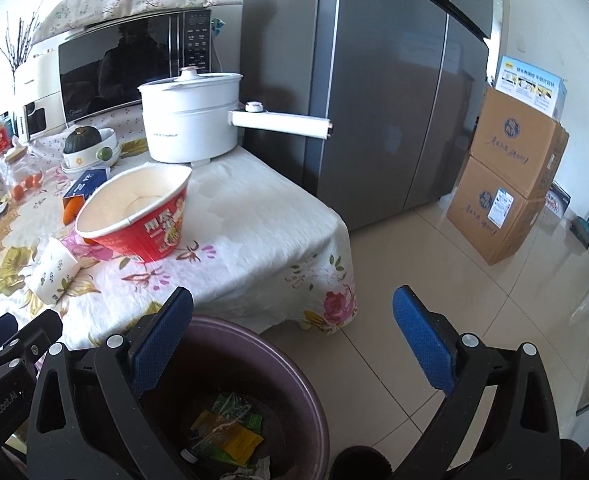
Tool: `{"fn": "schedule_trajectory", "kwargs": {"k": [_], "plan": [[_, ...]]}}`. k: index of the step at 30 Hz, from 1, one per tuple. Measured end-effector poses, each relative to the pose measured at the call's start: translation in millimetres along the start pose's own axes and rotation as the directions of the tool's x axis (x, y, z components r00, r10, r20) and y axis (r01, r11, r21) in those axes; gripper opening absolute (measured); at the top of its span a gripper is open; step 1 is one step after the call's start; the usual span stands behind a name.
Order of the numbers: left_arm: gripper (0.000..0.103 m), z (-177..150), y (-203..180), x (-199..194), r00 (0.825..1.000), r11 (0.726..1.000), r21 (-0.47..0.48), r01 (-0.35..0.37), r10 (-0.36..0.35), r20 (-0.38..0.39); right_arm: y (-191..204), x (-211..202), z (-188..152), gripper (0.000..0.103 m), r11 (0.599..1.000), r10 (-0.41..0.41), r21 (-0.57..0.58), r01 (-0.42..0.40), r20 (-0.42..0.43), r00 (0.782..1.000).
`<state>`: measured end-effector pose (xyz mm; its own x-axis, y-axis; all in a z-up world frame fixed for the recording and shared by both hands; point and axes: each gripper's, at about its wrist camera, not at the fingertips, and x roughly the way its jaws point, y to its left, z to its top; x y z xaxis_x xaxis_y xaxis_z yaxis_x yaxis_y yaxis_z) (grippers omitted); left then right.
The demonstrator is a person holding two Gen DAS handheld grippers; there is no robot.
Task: Collect trash
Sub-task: 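Move both open tools from the bin back over the table, then close the left tool on the blue carton while the right tool reaches toward the white tissue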
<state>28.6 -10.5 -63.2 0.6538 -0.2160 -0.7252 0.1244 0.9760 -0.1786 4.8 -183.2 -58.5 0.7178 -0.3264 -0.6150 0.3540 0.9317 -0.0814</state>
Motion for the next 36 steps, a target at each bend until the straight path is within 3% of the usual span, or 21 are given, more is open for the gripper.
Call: {"fn": "schedule_trajectory", "kwargs": {"k": [27, 31, 36], "plan": [[0.072, 108, 65, 34, 0.996, 0.994, -0.092, -0.065, 0.071, 0.063, 100, 29, 99, 0.096, 0.991, 0.057, -0.129, -0.045, 0.087, 0.995], [0.072, 130, 83, 53, 0.993, 0.989, -0.112, -0.101, 0.107, 0.053, 114, 33, 111, 0.096, 0.986, 0.064, -0.159, -0.048, 0.096, 0.993], [0.072, 161, 112, 87, 0.992, 0.980, -0.157, -0.124, 0.123, -0.012, 138, 45, 130, 0.096, 0.974, 0.071, -0.219, -0.048, 0.101, 0.992]]}}
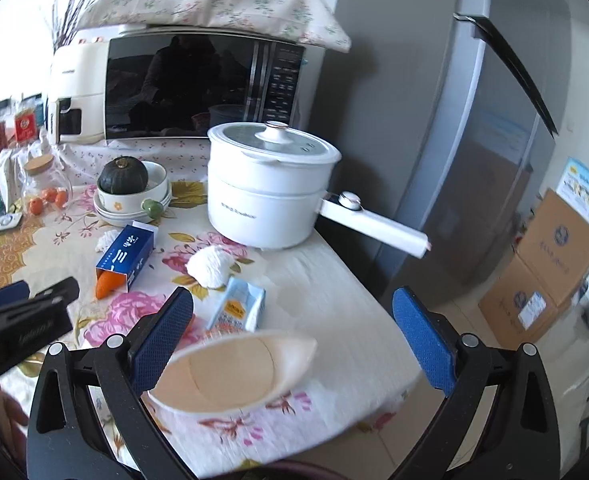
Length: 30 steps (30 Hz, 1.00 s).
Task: Collect trash
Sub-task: 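Close the left tool on the blue carton while the right tool reaches toward the white tissue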
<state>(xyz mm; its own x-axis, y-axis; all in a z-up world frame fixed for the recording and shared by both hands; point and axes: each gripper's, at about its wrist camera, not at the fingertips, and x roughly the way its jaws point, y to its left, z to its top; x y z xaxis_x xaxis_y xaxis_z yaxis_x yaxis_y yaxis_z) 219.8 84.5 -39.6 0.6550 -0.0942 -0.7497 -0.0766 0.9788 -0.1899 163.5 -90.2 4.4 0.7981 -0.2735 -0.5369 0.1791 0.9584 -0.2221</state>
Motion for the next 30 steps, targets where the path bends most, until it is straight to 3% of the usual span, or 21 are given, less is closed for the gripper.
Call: {"fn": "schedule_trajectory", "kwargs": {"k": [5, 7, 12, 19, 26, 27, 29, 30], "plan": [[0.072, 26, 10, 41, 0.996, 1.000, -0.003, 0.017, -0.017, -0.085, 21, 27, 19, 0.096, 0.997, 0.032, -0.065, -0.036, -0.059, 0.998], [0.079, 35, 10, 56, 0.993, 1.000, 0.007, 0.013, -0.013, -0.115, 29, 39, 26, 0.096, 0.995, 0.038, -0.092, -0.047, -0.088, 0.995], [0.080, 63, 1, 105, 0.974, 0.997, 0.068, 0.033, -0.017, -0.227, 41, 58, 36, 0.096, 0.987, 0.030, -0.152, -0.049, -0.125, 0.992], [0.079, 88, -10, 162, 0.948, 0.994, 0.112, -0.009, 0.044, -0.314, 46, 79, 45, 0.096, 0.985, 0.030, -0.164, -0.057, -0.164, 0.986], [0.079, 91, -6, 198, 0.920, 0.987, 0.153, -0.051, 0.106, -0.378, 54, 102, 50, 0.096, 0.983, 0.037, -0.167, -0.073, -0.208, 0.977], [0.078, 91, -4, 200, 0.919, 0.987, 0.152, -0.047, 0.102, -0.380, 55, 104, 50, 0.096, 0.983, 0.037, -0.168, -0.074, -0.214, 0.976], [0.060, 88, -2, 203, 0.916, 0.990, 0.140, -0.004, 0.060, -0.397, 56, 108, 49, 0.096, 0.981, 0.037, -0.177, -0.079, -0.225, 0.974], [0.059, 87, 0, 202, 0.919, 0.990, 0.141, 0.001, 0.055, -0.392, 57, 109, 48, 0.096, 0.979, 0.036, -0.187, -0.080, -0.229, 0.973]]}}
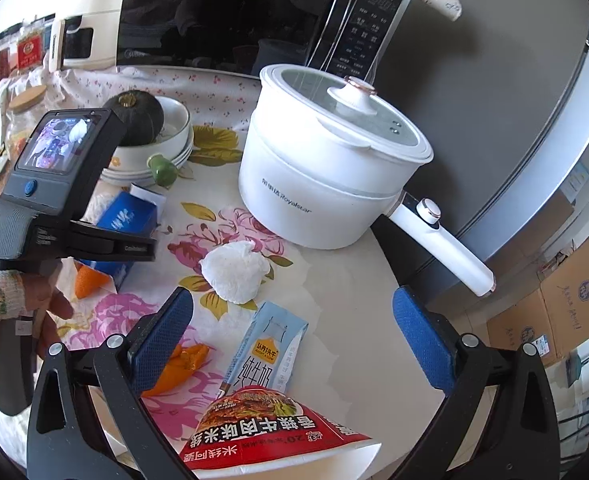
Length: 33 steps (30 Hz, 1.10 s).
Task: Collect trash
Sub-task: 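Close the left tool on the blue carton while the right tool reaches toward the white tissue, then lift the blue carton with the left tool while the right tool grasps the white tissue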
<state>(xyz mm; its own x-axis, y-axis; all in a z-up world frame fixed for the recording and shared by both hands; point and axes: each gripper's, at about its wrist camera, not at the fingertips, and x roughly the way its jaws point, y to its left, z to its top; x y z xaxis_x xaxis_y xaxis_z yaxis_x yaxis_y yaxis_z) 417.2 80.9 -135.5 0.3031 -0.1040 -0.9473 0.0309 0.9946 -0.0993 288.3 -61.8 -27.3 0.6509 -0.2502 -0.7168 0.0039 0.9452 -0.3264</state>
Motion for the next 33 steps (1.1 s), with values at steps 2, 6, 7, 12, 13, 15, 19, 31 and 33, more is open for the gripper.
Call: {"fn": "schedule_trajectory", "kwargs": {"k": [2, 6, 7, 12, 13, 15, 19, 31, 33], "plan": [[0.058, -6, 5, -5, 1.000, 1.000, 0.003, 0.013, -0.014, 0.025, 1, 1, -1, 0.096, 1.000, 0.001, -0.011, -0.001, -0.004, 1.000], [0.057, -21, 20, -19, 0.996, 0.997, -0.039, 0.062, -0.060, 0.062, -1, 1, -2, 0.096, 1.000, 0.011, -0.008, -0.011, -0.011, 1.000], [0.057, -25, 23, -23, 0.995, 0.996, -0.050, 0.073, -0.069, 0.075, -2, 1, -2, 0.096, 1.000, 0.017, -0.005, -0.017, -0.015, 1.000], [0.056, -50, 48, -66, 0.978, 0.984, -0.117, 0.137, -0.115, 0.176, 0, -4, -2, 0.096, 0.996, 0.086, 0.011, -0.086, -0.032, 0.996], [0.056, -54, 53, -74, 0.974, 0.980, -0.132, 0.148, -0.121, 0.192, 3, -7, -2, 0.096, 0.993, 0.115, 0.012, -0.115, -0.036, 0.993], [0.056, -62, 68, -90, 0.960, 0.963, -0.186, 0.194, -0.147, 0.239, 12, -14, -3, 0.096, 0.985, 0.171, 0.013, -0.171, -0.041, 0.984], [0.056, -87, 94, -140, 0.865, 0.906, -0.246, 0.344, -0.204, 0.459, 24, -33, -8, 0.096, 0.976, 0.219, 0.017, -0.219, -0.020, 0.976], [0.056, -149, 125, -244, 0.746, 0.906, -0.285, 0.313, -0.048, 0.664, 79, -47, -20, 0.096, 0.916, 0.397, -0.009, -0.402, -0.132, 0.908], [0.056, -162, 135, -249, 0.738, 0.895, -0.298, 0.332, -0.049, 0.673, 101, -44, -24, 0.096, 0.899, 0.425, -0.027, -0.437, -0.181, 0.887]]}}
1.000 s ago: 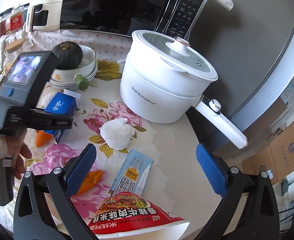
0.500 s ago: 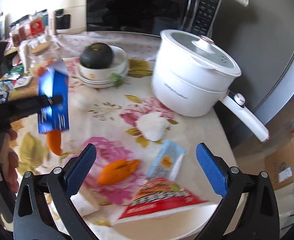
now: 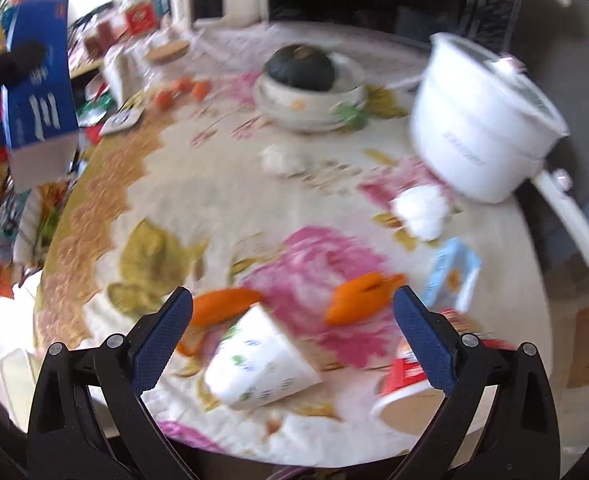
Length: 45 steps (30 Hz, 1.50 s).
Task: Collect trash
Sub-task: 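Lift the blue carton with the left tool while the right tool grasps the white tissue, then carry the blue carton and white tissue over the brown bin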
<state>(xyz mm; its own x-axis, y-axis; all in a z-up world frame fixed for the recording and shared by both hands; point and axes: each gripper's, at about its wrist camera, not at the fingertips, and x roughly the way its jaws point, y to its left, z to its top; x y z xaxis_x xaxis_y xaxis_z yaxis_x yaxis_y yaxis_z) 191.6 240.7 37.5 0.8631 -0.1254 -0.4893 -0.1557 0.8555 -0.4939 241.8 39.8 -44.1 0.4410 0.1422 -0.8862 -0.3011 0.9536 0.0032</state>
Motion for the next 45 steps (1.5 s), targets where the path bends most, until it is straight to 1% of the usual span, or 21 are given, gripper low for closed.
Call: {"fn": "schedule_trajectory", "kwargs": {"k": [2, 3, 4, 6, 8, 11, 12, 16, 18, 21, 23, 25, 26, 27, 28, 29, 30, 31, 33, 37, 45], "plan": [[0.056, 1, 8, -9, 1.000, 1.000, -0.014, -0.005, 0.005, 0.007, 17, 14, 0, 0.095, 1.000, 0.012, -0.014, -0.013, -0.050, 0.999], [0.056, 2, 12, -13, 1.000, 1.000, -0.011, -0.009, 0.009, 0.010, 26, 23, 1, 0.090, 1.000, 0.016, -0.024, -0.018, -0.079, 0.997], [0.056, 3, 14, -16, 1.000, 1.000, -0.006, -0.015, 0.016, 0.015, 34, 30, 1, 0.081, 0.999, 0.024, -0.038, -0.028, -0.100, 0.995], [0.056, 5, 20, -20, 0.999, 1.000, -0.008, -0.030, 0.031, 0.029, 45, 43, 7, 0.077, 0.998, 0.016, -0.058, -0.024, -0.132, 0.991], [0.056, 7, 26, -23, 0.999, 0.999, -0.025, -0.029, 0.030, 0.027, 39, 52, 19, 0.077, 1.000, 0.015, -0.005, -0.016, -0.122, 0.992], [0.056, 10, 31, -27, 0.999, 0.999, -0.039, -0.019, 0.021, 0.030, 17, 73, 47, 0.078, 0.991, 0.059, 0.126, -0.045, -0.113, 0.992], [0.056, 10, 32, -28, 0.999, 0.999, -0.040, -0.018, 0.019, 0.032, 8, 84, 60, 0.080, 0.988, 0.046, 0.151, -0.030, -0.101, 0.994], [0.056, 10, 37, -24, 0.999, 0.999, -0.043, -0.022, 0.023, 0.023, -6, 120, 87, 0.088, 0.987, -0.018, 0.158, 0.031, -0.081, 0.997], [0.056, 11, 41, -17, 0.999, 0.998, -0.054, -0.033, 0.034, 0.014, -7, 139, 96, 0.088, 0.986, -0.041, 0.156, 0.055, -0.092, 0.995], [0.056, 12, 44, -9, 0.999, 0.996, -0.074, -0.045, 0.045, -0.001, -5, 166, 106, 0.088, 0.985, -0.035, 0.166, 0.052, -0.101, 0.994], [0.056, 11, 44, -6, 0.999, 0.997, -0.066, -0.051, 0.050, -0.008, -3, 180, 110, 0.087, 0.984, -0.034, 0.173, 0.053, -0.109, 0.993], [0.056, 10, 44, -5, 0.998, 0.997, -0.051, -0.057, 0.057, -0.012, -1, 190, 113, 0.064, 0.985, -0.043, 0.161, 0.063, -0.123, 0.992], [0.056, 10, 43, -4, 0.998, 0.997, -0.046, -0.058, 0.058, -0.015, 4, 190, 116, 0.056, 0.988, -0.079, 0.126, 0.091, -0.098, 0.992], [0.057, 9, 44, -4, 0.998, 0.997, -0.048, -0.057, 0.057, -0.019, 6, 189, 117, 0.043, 0.989, -0.095, 0.105, 0.104, -0.089, 0.992], [0.057, 9, 44, -4, 0.998, 0.997, -0.054, -0.055, 0.054, -0.022, 8, 188, 119, 0.024, 0.991, -0.091, 0.093, 0.099, -0.083, 0.992], [0.057, 8, 46, -3, 0.998, 0.997, -0.064, -0.053, 0.052, -0.028, 9, 187, 120, 0.020, 0.992, -0.083, 0.091, 0.091, -0.080, 0.993], [0.057, 8, 48, -2, 0.998, 0.996, -0.070, -0.054, 0.052, -0.034, 8, 186, 120, 0.020, 0.993, -0.048, 0.101, 0.057, -0.088, 0.995], [0.057, 8, 48, -1, 0.998, 0.996, -0.072, -0.056, 0.054, -0.039, 8, 184, 118, 0.020, 0.993, -0.037, 0.107, 0.046, -0.091, 0.995], [0.056, 7, 47, 0, 0.997, 0.996, -0.064, -0.065, 0.062, -0.041, 11, 177, 116, 0.020, 0.995, -0.055, 0.079, 0.061, -0.068, 0.996], [0.057, 4, 41, -1, 0.996, 0.996, -0.029, -0.080, 0.079, -0.037, 19, 155, 109, 0.020, 0.997, -0.048, 0.060, 0.050, -0.023, 0.999], [0.057, 3, 35, -6, 0.995, 0.995, -0.009, -0.098, 0.098, -0.027, 24, 81, 95, 0.020, 0.998, -0.058, 0.039, 0.054, 0.115, 0.992]]}}
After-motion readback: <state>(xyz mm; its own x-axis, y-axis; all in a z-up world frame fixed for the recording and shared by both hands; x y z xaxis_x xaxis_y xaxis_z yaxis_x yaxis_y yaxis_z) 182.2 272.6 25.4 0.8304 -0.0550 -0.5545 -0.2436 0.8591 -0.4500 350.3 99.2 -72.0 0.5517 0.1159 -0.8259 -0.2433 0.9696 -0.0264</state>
